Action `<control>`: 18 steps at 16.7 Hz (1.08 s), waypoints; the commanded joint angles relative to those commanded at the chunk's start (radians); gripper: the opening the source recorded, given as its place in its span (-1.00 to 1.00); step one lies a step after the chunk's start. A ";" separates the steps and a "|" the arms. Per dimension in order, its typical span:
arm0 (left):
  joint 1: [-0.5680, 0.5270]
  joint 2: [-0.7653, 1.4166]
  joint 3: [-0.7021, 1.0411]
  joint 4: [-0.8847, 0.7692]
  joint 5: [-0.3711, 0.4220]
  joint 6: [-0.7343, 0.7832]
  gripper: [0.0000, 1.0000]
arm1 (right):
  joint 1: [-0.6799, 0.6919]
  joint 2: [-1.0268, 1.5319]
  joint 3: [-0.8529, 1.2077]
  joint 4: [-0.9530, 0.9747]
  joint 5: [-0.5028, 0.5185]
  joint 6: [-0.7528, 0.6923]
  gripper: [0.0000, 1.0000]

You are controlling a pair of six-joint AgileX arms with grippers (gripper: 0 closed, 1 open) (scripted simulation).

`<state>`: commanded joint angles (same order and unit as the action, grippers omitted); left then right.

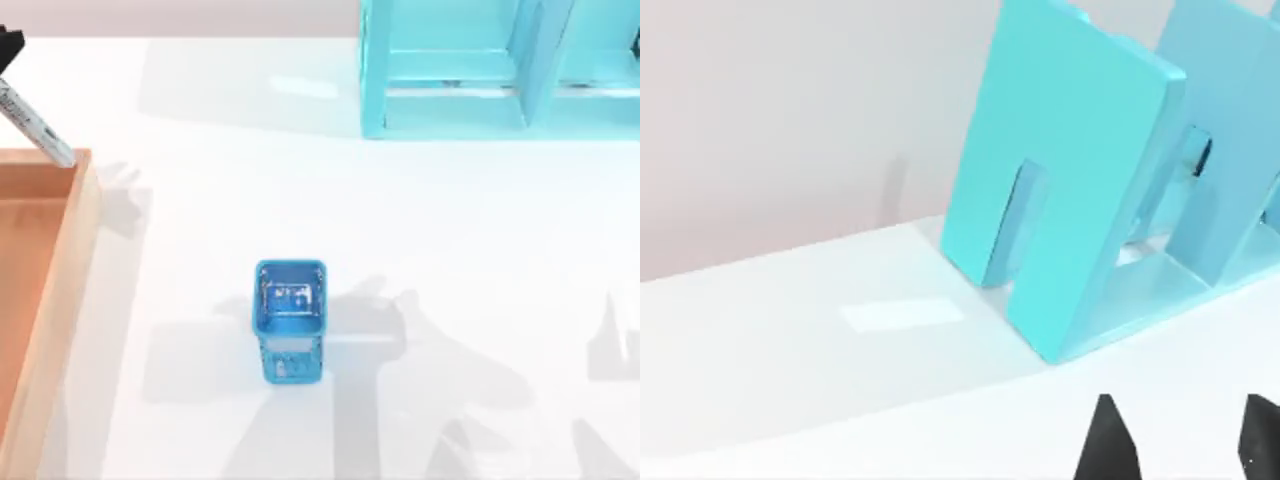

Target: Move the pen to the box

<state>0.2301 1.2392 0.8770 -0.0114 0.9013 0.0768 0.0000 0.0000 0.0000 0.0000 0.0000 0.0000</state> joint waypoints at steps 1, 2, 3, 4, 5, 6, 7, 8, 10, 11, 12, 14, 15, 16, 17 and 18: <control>0.030 0.026 0.076 -0.082 0.001 0.099 -1.00 | 0.000 0.000 0.000 0.000 0.000 0.000 1.00; 0.059 0.053 0.156 -0.173 0.002 0.206 -1.00 | 0.000 0.000 0.000 0.000 0.000 0.000 1.00; 0.088 0.082 0.233 -0.272 0.005 0.323 -1.00 | 0.000 0.000 0.000 0.000 0.000 0.000 1.00; 0.116 0.114 0.304 -0.379 0.010 0.448 -1.00 | 0.000 0.000 0.000 0.000 0.000 0.000 1.00; 0.143 0.146 0.367 -0.489 0.016 0.581 -1.00 | 0.000 0.000 0.000 0.000 0.000 0.000 1.00; 0.168 0.180 0.424 -0.596 0.023 0.713 -1.00 | 0.000 0.000 0.000 0.000 0.000 0.000 1.00; 0.192 0.215 0.473 -0.696 0.030 0.838 -1.00 | 0.000 0.000 0.000 0.000 0.000 0.000 1.00; 0.215 0.249 0.515 -0.790 0.037 0.956 -1.00 | 0.000 0.000 0.000 0.000 0.000 0.000 1.00; 0.255 0.313 0.589 -0.961 0.048 1.167 -1.00 | 0.000 0.000 0.000 0.000 0.000 0.000 1.00; 0.271 0.345 0.623 -1.049 0.053 1.258 -1.00 | 0.000 0.000 0.000 0.000 0.000 0.000 1.00; 0.286 0.376 0.651 -1.137 0.058 1.342 -1.00 | 0.000 0.000 0.000 0.000 0.000 0.000 1.00; 0.310 0.438 0.691 -1.300 0.066 1.496 -1.00 | 0.000 0.000 0.000 0.000 0.000 0.000 1.00; 0.319 0.467 0.701 -1.371 0.069 1.567 -1.00 | 0.000 0.000 0.000 0.000 0.000 0.000 1.00; 0.326 0.493 0.708 -1.435 0.072 1.632 -1.00 | 0.000 0.000 0.000 0.000 0.000 0.000 1.00; 0.333 0.517 0.713 -1.493 0.074 1.689 -1.00 | 0.000 0.000 0.000 0.000 0.000 0.000 1.00; 0.339 0.536 0.715 -1.542 0.076 1.736 -1.00 | 0.000 0.000 0.000 0.000 0.000 0.000 1.00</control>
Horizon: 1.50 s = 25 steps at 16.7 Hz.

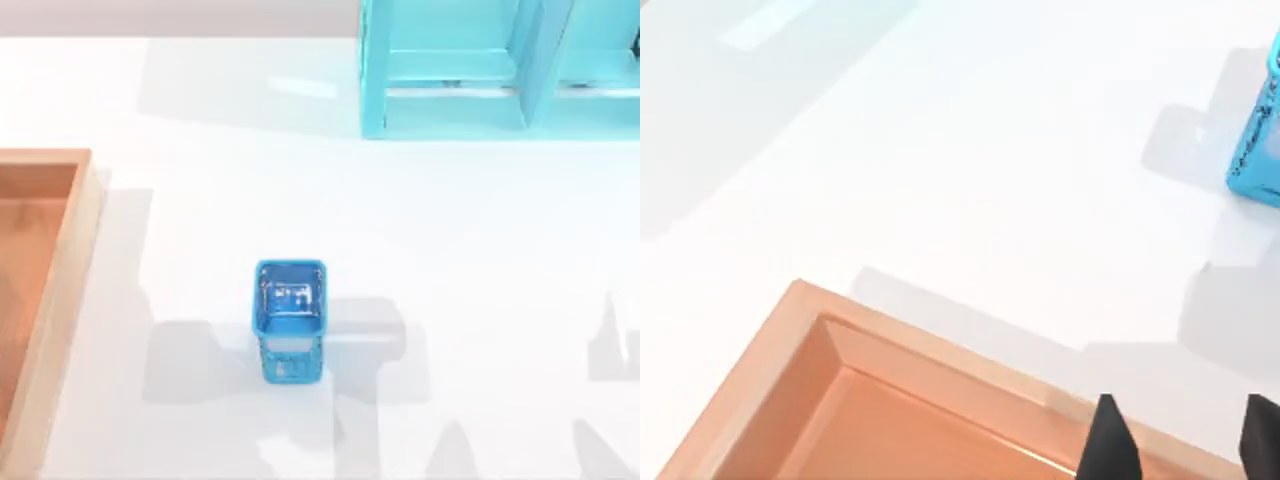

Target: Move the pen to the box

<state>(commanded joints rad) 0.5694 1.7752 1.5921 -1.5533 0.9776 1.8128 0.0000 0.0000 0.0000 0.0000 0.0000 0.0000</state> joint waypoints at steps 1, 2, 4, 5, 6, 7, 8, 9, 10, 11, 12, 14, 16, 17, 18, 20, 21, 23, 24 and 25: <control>0.008 0.015 0.000 -0.042 0.002 0.039 -1.00 | 0.000 0.000 0.000 0.000 0.000 0.000 1.00; 0.017 0.025 0.000 -0.077 0.005 0.070 -1.00 | 0.000 0.000 0.000 0.000 0.000 0.000 1.00; 0.038 0.036 0.001 -0.121 0.010 0.112 -1.00 | 0.000 0.000 0.000 0.000 0.000 0.000 1.00; 0.048 0.037 0.002 -0.132 0.013 0.124 -1.00 | 0.000 0.000 0.000 0.000 0.000 0.000 1.00; 0.054 0.037 0.002 -0.136 0.014 0.128 -1.00 | 0.000 0.000 0.000 0.000 0.000 0.000 1.00; 0.055 0.037 0.002 -0.136 0.014 0.128 -1.00 | 0.000 0.000 0.000 0.000 0.000 0.000 1.00; 0.055 0.037 0.002 -0.136 0.014 0.128 -1.00 | 0.000 0.000 0.000 0.000 0.000 0.000 1.00; 0.055 0.037 0.002 -0.136 0.014 0.128 -1.00 | 0.000 0.000 0.000 0.000 0.000 0.000 1.00; 0.055 0.037 0.002 -0.136 0.014 0.128 -1.00 | 0.000 0.000 0.000 0.000 0.000 0.000 1.00; 0.050 0.035 0.001 -0.134 0.013 0.128 -1.00 | 0.000 0.000 0.000 0.000 0.000 0.000 1.00; 0.049 0.034 -0.001 -0.131 0.013 0.126 -1.00 | 0.000 0.000 0.000 0.000 0.000 0.000 1.00; 0.044 0.027 -0.031 -0.093 0.015 0.106 -1.00 | 0.000 0.000 0.000 0.000 0.000 0.000 1.00; 0.027 0.016 -0.084 -0.013 0.018 0.071 -1.00 | 0.000 0.000 0.000 0.000 0.000 0.000 1.00; 0.015 0.011 -0.116 0.041 0.019 0.052 -1.00 | 0.000 0.000 0.000 0.000 0.000 0.000 1.00; 0.001 0.008 -0.150 0.095 0.021 0.033 -1.00 | 0.000 0.000 0.000 0.000 0.000 0.000 1.00; -0.022 0.004 -0.214 0.179 0.029 -0.003 -1.00 | 0.000 0.000 0.000 0.000 0.000 0.000 1.00; -0.030 0.004 -0.238 0.205 0.033 -0.017 -1.00 | 0.000 0.000 0.000 0.000 0.000 0.000 1.00; -0.035 0.004 -0.258 0.225 0.038 -0.030 -1.00 | 0.000 0.000 0.000 0.000 0.000 0.000 1.00; -0.035 0.004 -0.258 0.225 0.038 -0.030 -1.00 | 0.000 0.000 0.000 0.000 0.000 0.000 1.00; -0.035 0.004 -0.258 0.225 0.038 -0.030 -1.00 | 0.000 0.000 0.000 0.000 0.000 0.000 1.00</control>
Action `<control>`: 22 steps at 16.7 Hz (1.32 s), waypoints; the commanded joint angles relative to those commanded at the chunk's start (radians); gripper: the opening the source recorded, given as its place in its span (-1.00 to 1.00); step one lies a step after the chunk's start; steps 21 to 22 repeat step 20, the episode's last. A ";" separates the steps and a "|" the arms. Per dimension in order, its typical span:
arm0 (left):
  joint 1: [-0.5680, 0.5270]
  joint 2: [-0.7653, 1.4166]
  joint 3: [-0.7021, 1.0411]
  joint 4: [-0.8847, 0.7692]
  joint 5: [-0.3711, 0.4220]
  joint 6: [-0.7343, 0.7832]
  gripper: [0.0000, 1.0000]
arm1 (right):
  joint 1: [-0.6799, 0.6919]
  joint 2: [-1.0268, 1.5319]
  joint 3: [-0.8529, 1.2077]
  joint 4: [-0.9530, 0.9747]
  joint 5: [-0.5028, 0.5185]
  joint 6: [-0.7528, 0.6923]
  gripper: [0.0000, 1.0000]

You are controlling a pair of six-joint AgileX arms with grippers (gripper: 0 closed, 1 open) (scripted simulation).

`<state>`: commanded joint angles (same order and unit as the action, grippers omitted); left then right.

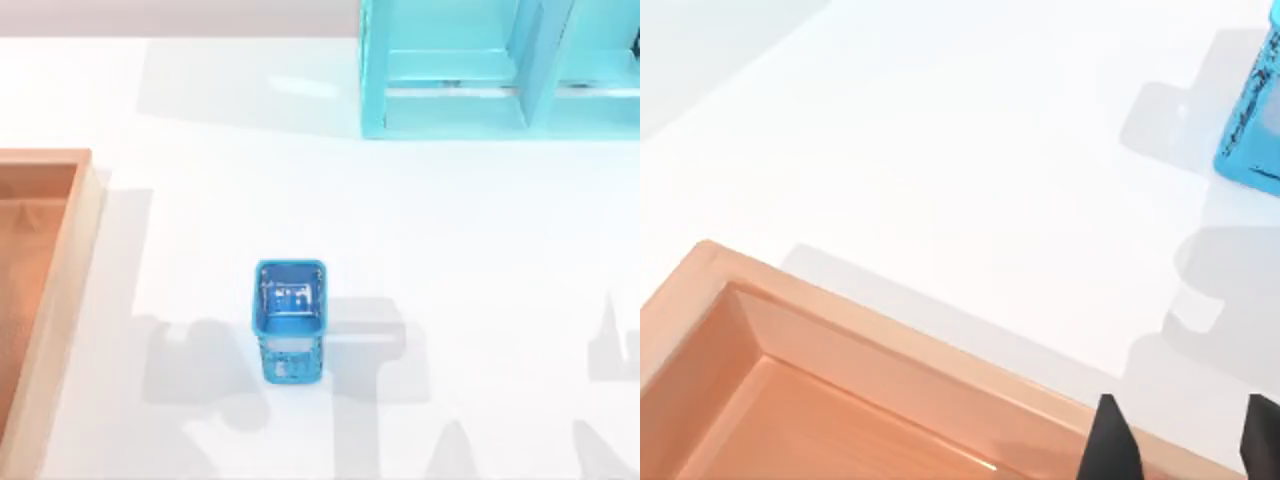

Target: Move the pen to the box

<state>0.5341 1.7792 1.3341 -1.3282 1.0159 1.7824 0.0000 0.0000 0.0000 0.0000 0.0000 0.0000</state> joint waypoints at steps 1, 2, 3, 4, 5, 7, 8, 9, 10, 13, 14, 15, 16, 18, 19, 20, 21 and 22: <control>0.000 0.000 0.000 0.000 0.000 0.000 -1.00 | 0.000 0.000 0.000 0.000 0.000 0.000 1.00; 0.000 0.000 0.000 0.000 0.000 0.000 -0.85 | 0.000 0.000 0.000 0.000 0.000 0.000 1.00; 0.000 0.000 0.000 0.000 0.000 0.000 -0.70 | 0.000 0.000 0.000 0.000 0.000 0.000 1.00; 0.000 0.000 0.000 0.000 0.000 0.000 -0.55 | 0.000 0.000 0.000 0.000 0.000 0.000 1.00; 0.000 0.000 0.000 0.000 0.000 0.000 -0.40 | 0.000 0.000 0.000 0.000 0.000 0.000 1.00; 0.000 0.000 0.000 0.000 0.000 0.000 -0.10 | 0.000 0.000 0.000 0.000 0.000 0.000 1.00; 0.000 0.000 0.000 0.000 0.000 0.000 0.06 | 0.000 0.000 0.000 0.000 0.000 0.000 1.00; 0.000 0.000 0.000 0.000 0.000 0.000 0.21 | 0.000 0.000 0.000 0.000 0.000 0.000 1.00; 0.000 0.000 0.000 0.000 0.000 0.000 0.36 | 0.000 0.000 0.000 0.000 0.000 0.000 1.00; 0.000 0.000 0.000 0.000 0.000 0.000 0.81 | 0.000 0.000 0.000 0.000 0.000 0.000 1.00; 0.000 0.000 0.000 0.000 0.000 0.000 0.96 | 0.000 0.000 0.000 0.000 0.000 0.000 1.00; 0.000 0.000 0.000 0.000 0.000 0.000 1.00 | 0.000 0.000 0.000 0.000 0.000 0.000 1.00; 0.000 0.000 0.000 0.000 0.000 0.000 1.00 | 0.000 0.000 0.000 0.000 0.000 0.000 1.00; 0.000 0.000 0.000 0.000 0.000 0.000 1.00 | 0.000 0.000 0.000 0.000 0.000 0.000 1.00; 0.000 0.000 0.000 0.000 0.000 0.000 1.00 | 0.000 0.000 0.000 0.000 0.000 0.000 1.00; 0.000 0.000 0.000 0.000 0.000 0.000 1.00 | 0.000 0.000 0.000 0.000 0.000 0.000 1.00; 0.000 0.000 0.000 0.000 0.000 0.000 1.00 | 0.000 0.000 0.000 0.000 0.000 0.000 1.00; 0.000 0.000 0.000 0.000 0.000 0.000 1.00 | 0.000 0.000 0.000 0.000 0.000 0.000 1.00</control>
